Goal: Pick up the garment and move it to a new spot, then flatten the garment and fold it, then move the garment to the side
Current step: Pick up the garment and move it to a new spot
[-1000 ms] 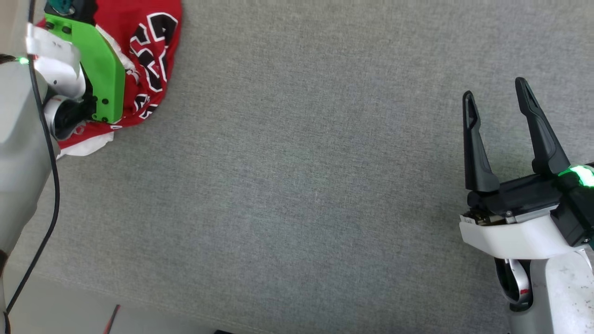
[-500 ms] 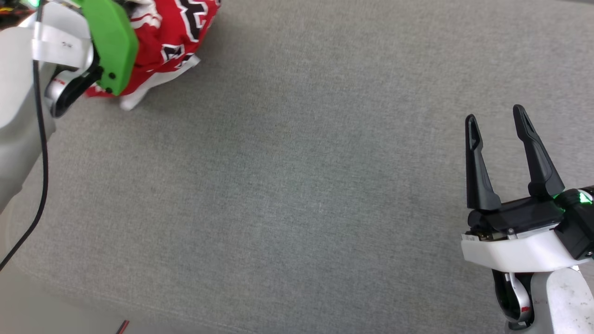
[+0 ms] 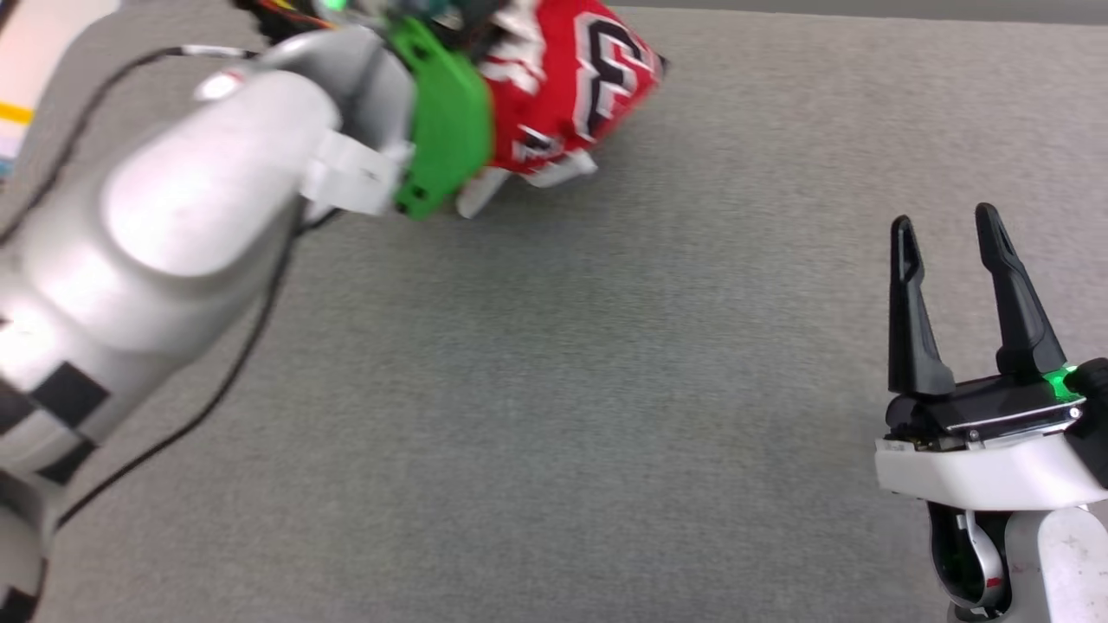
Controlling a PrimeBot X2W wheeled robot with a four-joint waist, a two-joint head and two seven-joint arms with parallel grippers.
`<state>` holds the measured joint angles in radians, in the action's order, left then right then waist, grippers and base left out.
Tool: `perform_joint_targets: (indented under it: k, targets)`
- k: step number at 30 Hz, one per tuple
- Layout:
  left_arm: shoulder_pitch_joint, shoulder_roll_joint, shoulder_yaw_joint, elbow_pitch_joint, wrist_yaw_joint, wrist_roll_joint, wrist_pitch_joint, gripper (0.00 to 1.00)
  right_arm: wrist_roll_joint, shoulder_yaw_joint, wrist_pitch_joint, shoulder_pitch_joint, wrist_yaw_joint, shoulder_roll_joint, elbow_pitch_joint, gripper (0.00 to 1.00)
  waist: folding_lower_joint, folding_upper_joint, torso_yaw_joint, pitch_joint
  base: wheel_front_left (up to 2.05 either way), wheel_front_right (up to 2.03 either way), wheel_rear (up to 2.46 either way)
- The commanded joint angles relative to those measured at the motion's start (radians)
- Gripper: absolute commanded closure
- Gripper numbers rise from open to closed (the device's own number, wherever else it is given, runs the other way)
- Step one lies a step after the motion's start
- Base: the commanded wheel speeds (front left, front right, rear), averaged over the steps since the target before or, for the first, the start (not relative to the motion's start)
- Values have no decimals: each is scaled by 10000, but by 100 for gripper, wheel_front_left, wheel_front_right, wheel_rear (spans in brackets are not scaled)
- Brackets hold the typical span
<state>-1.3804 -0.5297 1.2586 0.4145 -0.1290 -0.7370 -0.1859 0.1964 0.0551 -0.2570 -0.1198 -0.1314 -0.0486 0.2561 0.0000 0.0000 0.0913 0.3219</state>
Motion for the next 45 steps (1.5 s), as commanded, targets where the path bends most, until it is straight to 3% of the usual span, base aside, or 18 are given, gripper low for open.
perform_joint_targets:
  k: [1, 6, 17, 23, 28, 29, 30, 38, 41, 45]
  targets:
    - [-69, 303, 71, -138, -17, 96, 32, 100, 128, -75, -47, 12, 7, -17, 71, 0, 0, 0, -848, 111, 0, 0, 0]
    - [305, 1461, 205, -277, -17, 352, -82, 100, 351, -175, -47, -120, 7, -17, 114, 0, 0, 0, -1631, 422, 0, 0, 0]
    - [2838, 3637, 215, -720, -17, 2459, -1332, 100, 643, -900, -47, -351, 7, -17, 258, 0, 0, 0, -2571, 1071, 0, 0, 0]
    - [4380, 4047, 216, -1035, -17, 3128, -2056, 100, 677, -1031, -47, -506, 7, -17, 293, 0, 0, 0, -2687, 1290, 0, 0, 0]
    - [4793, 4135, 216, -1034, -17, 3246, -1996, 100, 620, -981, -47, -542, 7, -17, 245, 0, 0, 0, -2586, 1310, 0, 0, 0]
    - [4711, 4149, 216, -948, -17, 3302, -1702, 71, 597, -987, -47, -527, 7, -17, 236, 0, 0, 0, -2518, 1268, 0, 0, 0]
    - [4608, 4170, 216, -870, -17, 3332, -1340, 0, 581, -995, -47, -507, 7, -17, 230, 0, 0, 0, -2467, 1233, 0, 0, 0]
    - [3725, 4488, -52, 489, 10, 2793, 2967, 0, 479, -1302, -47, -174, 7, -16, 100, 0, 0, 0, -1889, 368, 0, 0, 0]
    - [3724, 4597, -558, 851, 471, 2821, 4109, 0, 482, -1386, -47, 11, 7, -16, 20, 0, 0, 0, -1638, -22, 0, 0, 0]
    - [3959, 4528, -1299, 957, 1304, 3029, 4451, 0, 425, -1391, -47, 238, 7, -16, -86, 0, 0, 0, -1319, -421, 0, 0, 0]
